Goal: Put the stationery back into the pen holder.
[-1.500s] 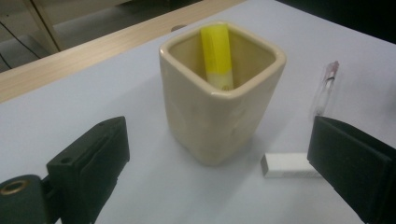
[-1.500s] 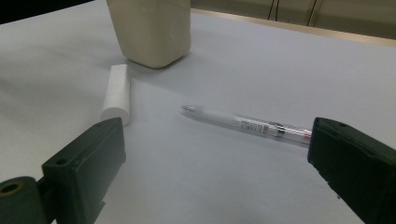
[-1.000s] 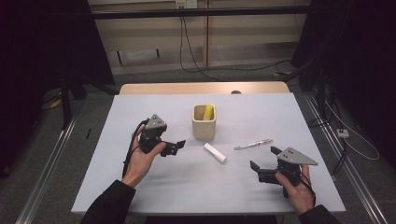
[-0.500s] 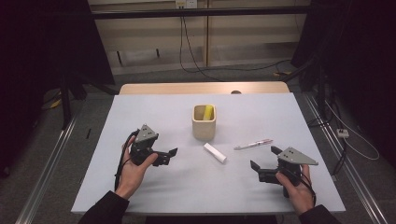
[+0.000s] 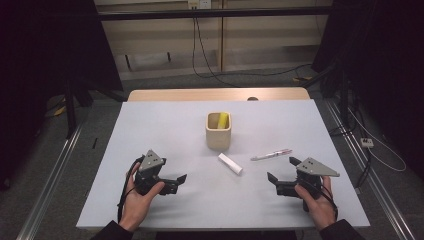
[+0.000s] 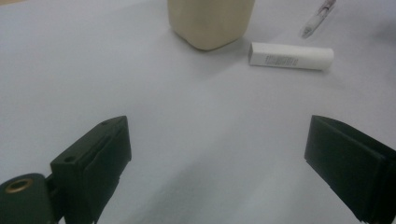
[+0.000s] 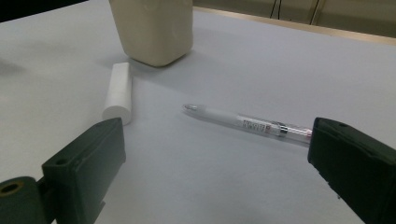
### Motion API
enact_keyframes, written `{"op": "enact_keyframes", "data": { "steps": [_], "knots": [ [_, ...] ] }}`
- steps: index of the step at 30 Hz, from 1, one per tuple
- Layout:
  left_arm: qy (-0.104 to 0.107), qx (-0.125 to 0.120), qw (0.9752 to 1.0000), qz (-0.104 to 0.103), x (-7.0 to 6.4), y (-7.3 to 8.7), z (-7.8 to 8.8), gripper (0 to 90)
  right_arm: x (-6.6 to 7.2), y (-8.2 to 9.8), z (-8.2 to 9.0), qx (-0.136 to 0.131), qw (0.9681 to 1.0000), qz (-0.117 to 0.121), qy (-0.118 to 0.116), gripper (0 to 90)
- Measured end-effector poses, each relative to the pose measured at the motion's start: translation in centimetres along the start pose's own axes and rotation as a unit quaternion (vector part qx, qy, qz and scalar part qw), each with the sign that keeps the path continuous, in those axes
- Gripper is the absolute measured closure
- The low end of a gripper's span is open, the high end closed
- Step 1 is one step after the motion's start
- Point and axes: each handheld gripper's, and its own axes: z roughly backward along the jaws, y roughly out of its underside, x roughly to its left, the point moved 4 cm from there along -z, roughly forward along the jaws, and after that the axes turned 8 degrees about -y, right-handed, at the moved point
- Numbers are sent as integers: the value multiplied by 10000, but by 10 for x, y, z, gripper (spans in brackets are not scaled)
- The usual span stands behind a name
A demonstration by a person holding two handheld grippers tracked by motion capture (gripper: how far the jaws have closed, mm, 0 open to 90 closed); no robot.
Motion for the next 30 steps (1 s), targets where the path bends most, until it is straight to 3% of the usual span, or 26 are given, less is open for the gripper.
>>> {"op": "enact_keyframes", "data": {
  "steps": [3, 8, 12, 18, 22, 26, 30],
  "knots": [
    [23, -8, 9999, 139, 2, 6, -2, 72, 0, -1, 0, -3, 10000, 29, -9, 46],
    [10, 14, 9999, 156, 1, 9, -3, 72, -2, -4, -1, 43, 9999, 68, 91, 57],
    [104, 56, 9998, 146, -5, 10, -2, 72, -6, -8, -4, 107, 9998, -4, 175, 51],
    [160, 51, 9998, 45, -11, 10, -2, 72, -22, -14, -8, 377, 9982, -235, 405, 87],
    [140, 67, 9998, 89, -9, 11, -3, 72, -24, -16, -13, 415, 9982, -230, 353, 89],
    [129, 80, 9998, 119, -8, 11, -3, 72, -24, -23, -18, 404, 9987, -205, 222, 151],
    [129, 82, 9998, 88, -8, 10, -4, 72, -34, -29, -23, 388, 9984, -205, 343, 175]
  ]
}}
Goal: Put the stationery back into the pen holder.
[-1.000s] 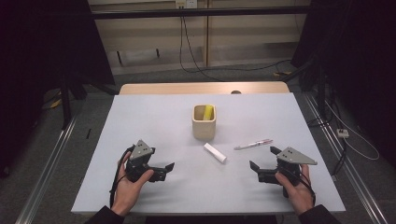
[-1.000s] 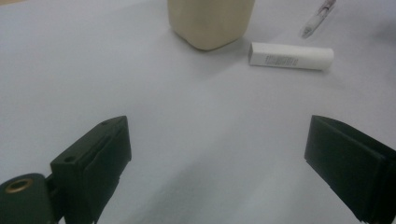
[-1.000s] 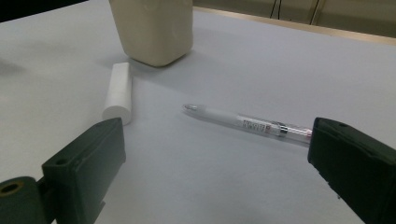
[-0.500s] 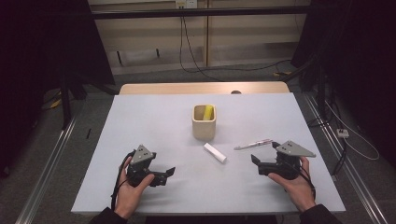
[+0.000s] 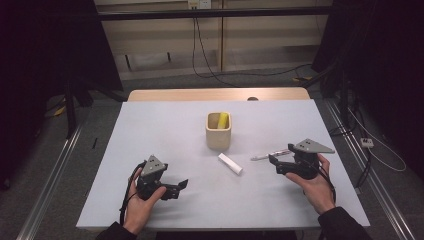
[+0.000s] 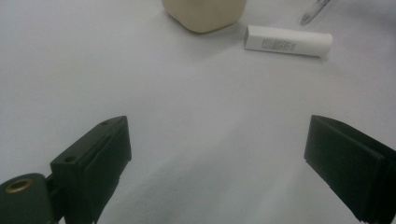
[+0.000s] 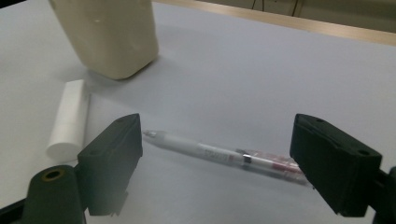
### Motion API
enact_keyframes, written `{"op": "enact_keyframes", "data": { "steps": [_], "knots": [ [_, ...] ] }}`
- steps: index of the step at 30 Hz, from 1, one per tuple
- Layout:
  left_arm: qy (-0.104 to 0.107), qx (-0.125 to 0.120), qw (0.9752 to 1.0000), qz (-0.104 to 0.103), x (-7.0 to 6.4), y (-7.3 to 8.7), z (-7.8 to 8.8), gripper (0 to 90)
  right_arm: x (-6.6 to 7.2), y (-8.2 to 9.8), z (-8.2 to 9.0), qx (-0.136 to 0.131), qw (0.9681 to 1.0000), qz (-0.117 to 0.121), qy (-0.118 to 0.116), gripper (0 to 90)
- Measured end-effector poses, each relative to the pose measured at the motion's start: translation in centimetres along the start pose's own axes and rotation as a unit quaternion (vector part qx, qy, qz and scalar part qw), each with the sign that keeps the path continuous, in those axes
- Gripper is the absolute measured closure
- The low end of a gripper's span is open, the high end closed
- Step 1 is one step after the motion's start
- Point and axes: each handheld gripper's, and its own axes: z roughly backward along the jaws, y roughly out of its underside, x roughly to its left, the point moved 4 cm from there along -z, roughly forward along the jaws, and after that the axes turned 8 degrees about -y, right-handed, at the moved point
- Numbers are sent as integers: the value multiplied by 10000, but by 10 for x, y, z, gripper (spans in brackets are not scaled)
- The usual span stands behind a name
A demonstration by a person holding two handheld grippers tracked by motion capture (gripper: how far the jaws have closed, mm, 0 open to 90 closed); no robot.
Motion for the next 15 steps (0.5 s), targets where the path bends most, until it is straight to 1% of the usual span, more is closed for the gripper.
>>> {"op": "enact_keyframes", "data": {
  "steps": [2, 3, 4, 7, 8, 10, 12, 14, 15],
  "knots": [
    [-30, 1, 10000, -23, 0, 0, 0, 74, -5, 1, -4, 160, 9998, -97, 115, 202],
    [-33, -6, 10000, -23, 1, 0, 0, 74, -7, 2, -6, 262, 9995, -114, 150, 220],
    [-31, -19, 10000, -11, 1, 0, 0, 74, -8, 2, -7, 303, 9994, -106, 159, 235],
    [-33, -21, 10000, 12, 1, 0, -1, 74, -11, 0, -8, 302, 9994, -130, 98, 295],
    [-30, -23, 10000, 22, 1, 0, -1, 74, -12, -2, -9, 321, 9994, -111, 109, 319],
    [-11, -2, 10000, -21, 1, 0, -1, 74, -15, -6, -9, 339, 9993, -72, 169, 380],
    [-30, 5, 10000, -35, 0, 0, -1, 74, -20, -11, -10, 322, 9993, -100, 178, 434],
    [-26, 4, 10000, -20, 1, 0, -1, 74, -25, -14, -12, 384, 9990, -110, 194, 478],
    [-36, -4, 10000, 4, 2, 0, -1, 74, -27, -14, -14, 459, 9987, -149, 179, 503]
  ]
}}
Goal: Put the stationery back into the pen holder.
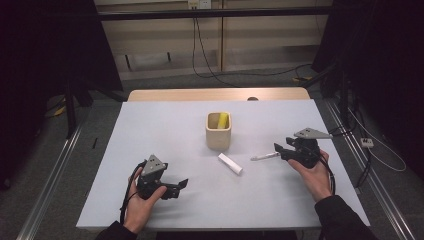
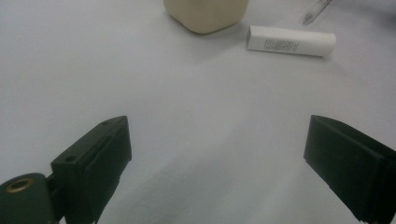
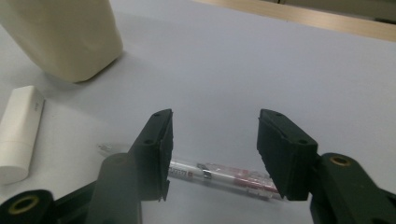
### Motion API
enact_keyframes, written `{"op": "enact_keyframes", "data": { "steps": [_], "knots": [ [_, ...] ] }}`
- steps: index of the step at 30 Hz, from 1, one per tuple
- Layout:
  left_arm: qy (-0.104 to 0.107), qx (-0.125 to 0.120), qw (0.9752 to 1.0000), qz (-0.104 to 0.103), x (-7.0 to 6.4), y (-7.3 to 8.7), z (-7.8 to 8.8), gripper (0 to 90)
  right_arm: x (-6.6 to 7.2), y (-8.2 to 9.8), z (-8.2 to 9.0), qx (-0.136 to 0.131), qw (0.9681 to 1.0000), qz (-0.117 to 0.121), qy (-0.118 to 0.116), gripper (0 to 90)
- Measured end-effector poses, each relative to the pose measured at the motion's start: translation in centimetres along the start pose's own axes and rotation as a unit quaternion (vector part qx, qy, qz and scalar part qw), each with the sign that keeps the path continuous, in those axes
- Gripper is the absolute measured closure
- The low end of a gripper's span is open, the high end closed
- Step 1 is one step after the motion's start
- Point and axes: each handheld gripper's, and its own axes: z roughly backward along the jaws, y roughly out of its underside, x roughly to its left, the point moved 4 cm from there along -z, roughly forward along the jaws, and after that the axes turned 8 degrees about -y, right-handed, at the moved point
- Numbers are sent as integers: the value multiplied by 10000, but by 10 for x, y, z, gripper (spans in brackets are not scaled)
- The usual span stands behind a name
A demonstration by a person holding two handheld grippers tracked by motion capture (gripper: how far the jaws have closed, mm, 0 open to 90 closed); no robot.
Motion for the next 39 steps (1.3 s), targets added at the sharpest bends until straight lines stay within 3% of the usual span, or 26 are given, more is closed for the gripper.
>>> {"op": "enact_keyframes", "data": {
  "steps": [2, 6, 10, 12, 16, 24, 30, 32, 35, 39],
  "knots": [
    [-18, 9, 10000, -20, 1, 0, 0, 74, -4, 0, -5, 140, 9999, -3, -63, 586],
    [6, 51, 10000, -15, 1, 1, 0, 74, -12, 2, -14, 163, 9996, -37, -236, 713],
    [-1, 86, 10000, -13, 3, 1, -1, 74, -19, 0, -18, 173, 9996, -1, -226, 832],
    [-29, 73, 10000, -2, 3, 1, -1, 74, -23, -3, -19, 220, 9992, -101, -329, 900],
    [-20, 48, 10000, 0, 4, 1, -1, 74, -27, -7, -26, 571, 9981, -37, -245, 900],
    [10, 135, 9999, -32, 4, 2, -3, 74, -30, 7, -47, 1201, 9923, -95, -288, 900],
    [18, 124, 9999, -25, 4, 2, -3, 74, -31, 8, -47, 1173, 9925, 51, -341, 900],
    [47, 155, 9999, -47, 4, 3, -3, 74, -32, 9, -47, 1128, 9930, -2, -351, 900],
    [60, 167, 9998, -70, 3, 3, -4, 76, -29, 8, -47, 1217, 9921, 165, -270, 900],
    [45, 165, 9998, -82, 3, 3, -4, 76, -28, 8, -44, 1303, 9911, 71, -267, 900]
  ]
}}
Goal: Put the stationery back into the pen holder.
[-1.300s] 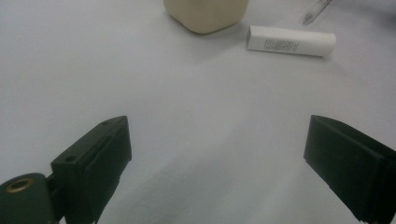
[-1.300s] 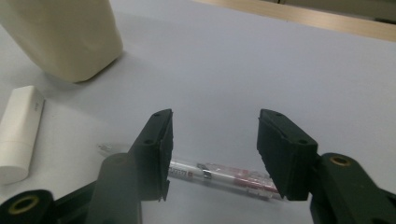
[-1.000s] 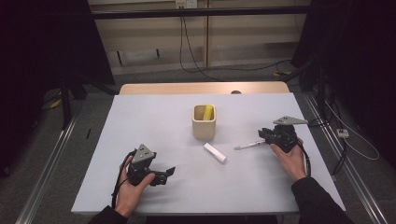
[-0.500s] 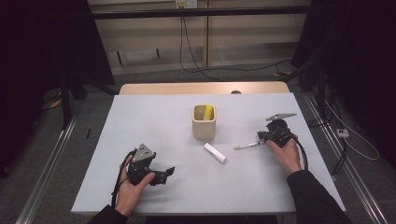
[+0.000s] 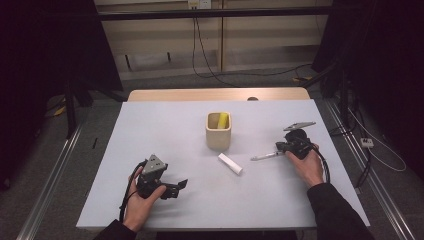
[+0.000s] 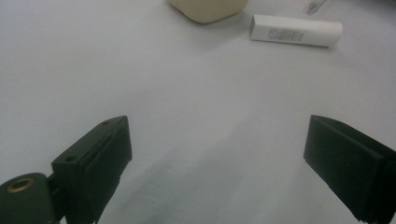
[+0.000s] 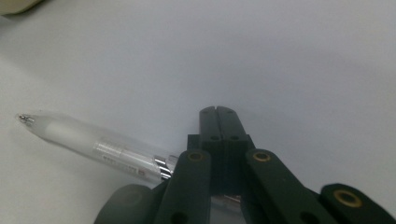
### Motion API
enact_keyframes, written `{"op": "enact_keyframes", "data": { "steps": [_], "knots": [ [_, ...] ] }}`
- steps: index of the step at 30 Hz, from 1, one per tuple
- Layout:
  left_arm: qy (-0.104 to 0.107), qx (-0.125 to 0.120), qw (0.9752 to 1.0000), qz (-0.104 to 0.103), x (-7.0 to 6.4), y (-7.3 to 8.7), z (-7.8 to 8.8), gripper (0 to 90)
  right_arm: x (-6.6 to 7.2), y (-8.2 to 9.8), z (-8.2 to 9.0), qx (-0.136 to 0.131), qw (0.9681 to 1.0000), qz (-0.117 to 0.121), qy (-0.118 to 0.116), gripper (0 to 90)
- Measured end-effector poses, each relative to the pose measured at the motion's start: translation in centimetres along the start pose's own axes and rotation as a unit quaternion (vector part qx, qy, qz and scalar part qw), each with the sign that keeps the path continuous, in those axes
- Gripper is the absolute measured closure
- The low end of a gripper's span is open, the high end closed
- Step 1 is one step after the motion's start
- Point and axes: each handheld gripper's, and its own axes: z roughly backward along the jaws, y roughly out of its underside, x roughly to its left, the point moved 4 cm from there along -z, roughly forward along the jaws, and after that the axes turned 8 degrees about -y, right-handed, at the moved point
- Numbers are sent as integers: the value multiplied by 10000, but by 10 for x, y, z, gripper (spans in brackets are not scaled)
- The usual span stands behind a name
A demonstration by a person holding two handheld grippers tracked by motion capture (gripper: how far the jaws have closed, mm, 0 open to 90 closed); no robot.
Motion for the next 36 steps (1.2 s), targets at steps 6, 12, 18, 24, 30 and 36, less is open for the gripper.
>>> {"op": "enact_keyframes", "data": {
  "steps": [6, 12, 18, 24, 30, 36],
  "knots": [
    [-6, -18, 10000, 14, 0, 0, 1, 76, 0, 5, 7, 149, 9996, -47, -229, 900],
    [-42, -32, 10000, 21, 1, -1, 1, 76, 4, 6, 10, 316, 9992, 86, -227, 900],
    [-40, -42, 10000, 34, 1, -1, 1, 75, 6, 9, 14, 433, 9985, 60, -333, 900],
    [-54, -35, 10000, 31, 1, -1, 1, 75, 8, 12, 18, 525, 9980, 75, -351, 900],
    [-43, -29, 10000, 35, 1, 0, 1, 75, 10, 15, 21, 577, 9976, 125, -355, 900],
    [-39, -26, 10000, 22, 1, 0, 0, 75, 10, 18, 23, 606, 9974, 187, -354, 900]
  ]
}}
